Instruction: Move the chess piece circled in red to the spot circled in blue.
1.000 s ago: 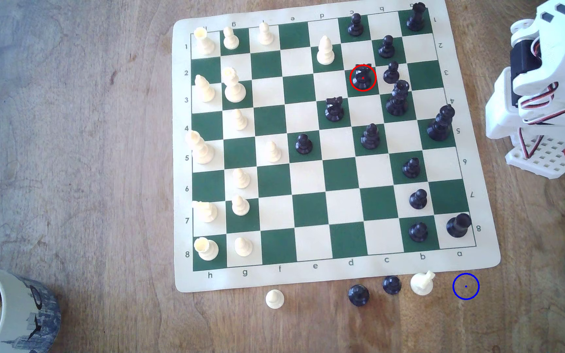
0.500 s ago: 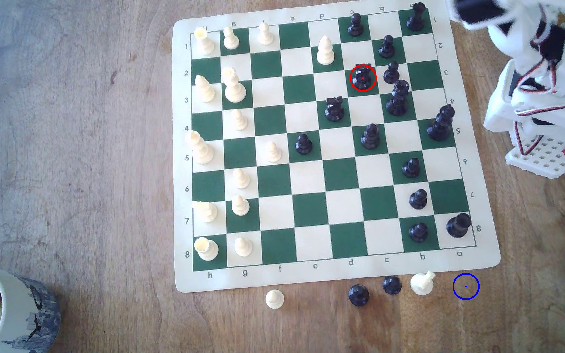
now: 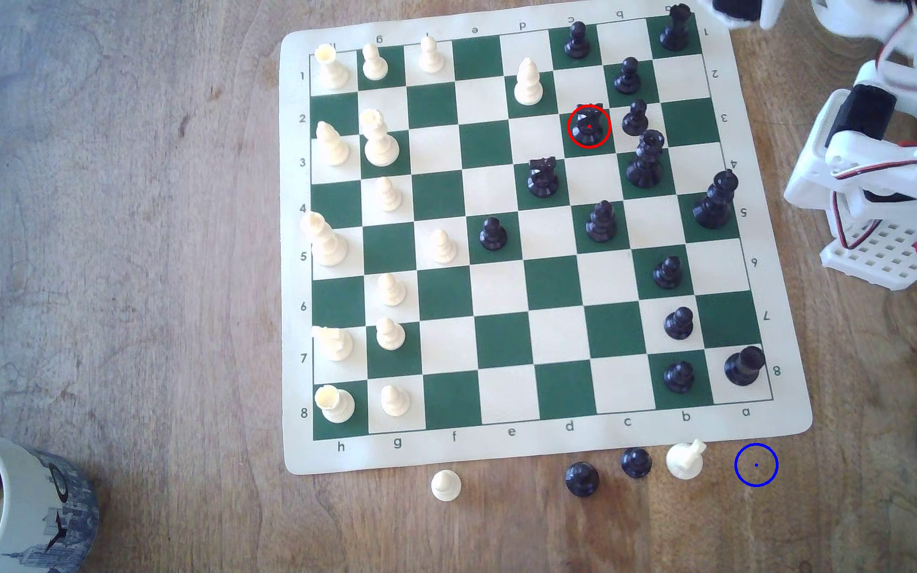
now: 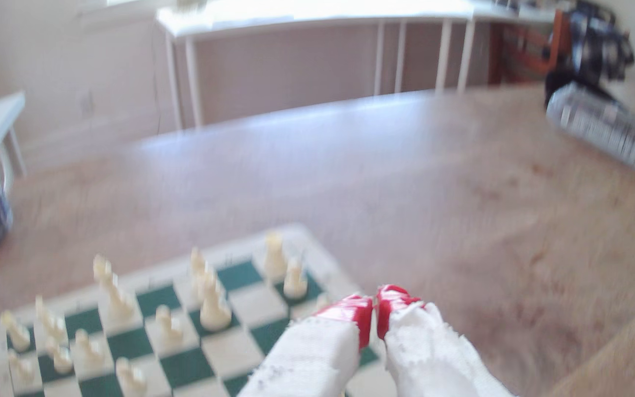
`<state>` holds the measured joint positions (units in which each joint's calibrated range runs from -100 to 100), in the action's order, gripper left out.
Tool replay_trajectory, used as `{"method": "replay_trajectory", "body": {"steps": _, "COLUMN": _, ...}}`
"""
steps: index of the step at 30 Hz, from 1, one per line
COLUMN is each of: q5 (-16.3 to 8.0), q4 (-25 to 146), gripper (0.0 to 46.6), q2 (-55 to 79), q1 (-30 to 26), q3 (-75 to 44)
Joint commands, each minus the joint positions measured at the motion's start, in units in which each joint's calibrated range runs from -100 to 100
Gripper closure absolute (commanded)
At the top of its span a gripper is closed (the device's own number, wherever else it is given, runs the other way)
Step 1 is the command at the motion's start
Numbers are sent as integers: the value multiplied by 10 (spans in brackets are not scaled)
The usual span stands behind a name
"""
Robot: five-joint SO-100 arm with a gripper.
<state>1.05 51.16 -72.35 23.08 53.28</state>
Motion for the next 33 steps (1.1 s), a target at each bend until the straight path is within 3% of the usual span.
{"method": "replay_trajectory", "body": {"steps": 1, "q5": 12, "q4": 158, "gripper": 447, "q2": 100, "q1": -34, "q3": -137}}
{"method": "replay_trajectory", "body": {"steps": 6, "q5": 28, "q4": 230, "gripper": 407, "q2": 182, "q1": -29, "q3": -167}}
{"method": "replay_trajectory", "body": {"steps": 12, "q5": 67, "q4": 280, "gripper": 383, "q2": 274, "q1": -29, "q3": -214}}
{"method": "replay_trajectory", "body": {"steps": 18, "q5": 80, "q4": 272, "gripper": 384, "q2": 370, "q1": -22, "q3": -261}}
{"method": "replay_trajectory", "body": {"steps": 24, "q5": 74, "q4": 222, "gripper": 333, "q2": 441, "q1": -9, "q3": -265}}
{"method": "replay_trajectory", "body": {"steps": 28, "q5": 80, "q4": 201, "gripper": 325, "q2": 459, "q1": 0, "q3": -265}}
{"method": "replay_trajectory", "body": {"steps": 29, "q5": 81, "q4": 197, "gripper": 280, "q2": 464, "q1": -1, "q3": -265}}
{"method": "replay_trajectory", "body": {"steps": 33, "q5": 84, "q4": 192, "gripper": 264, "q2": 480, "q1": -5, "q3": -265}}
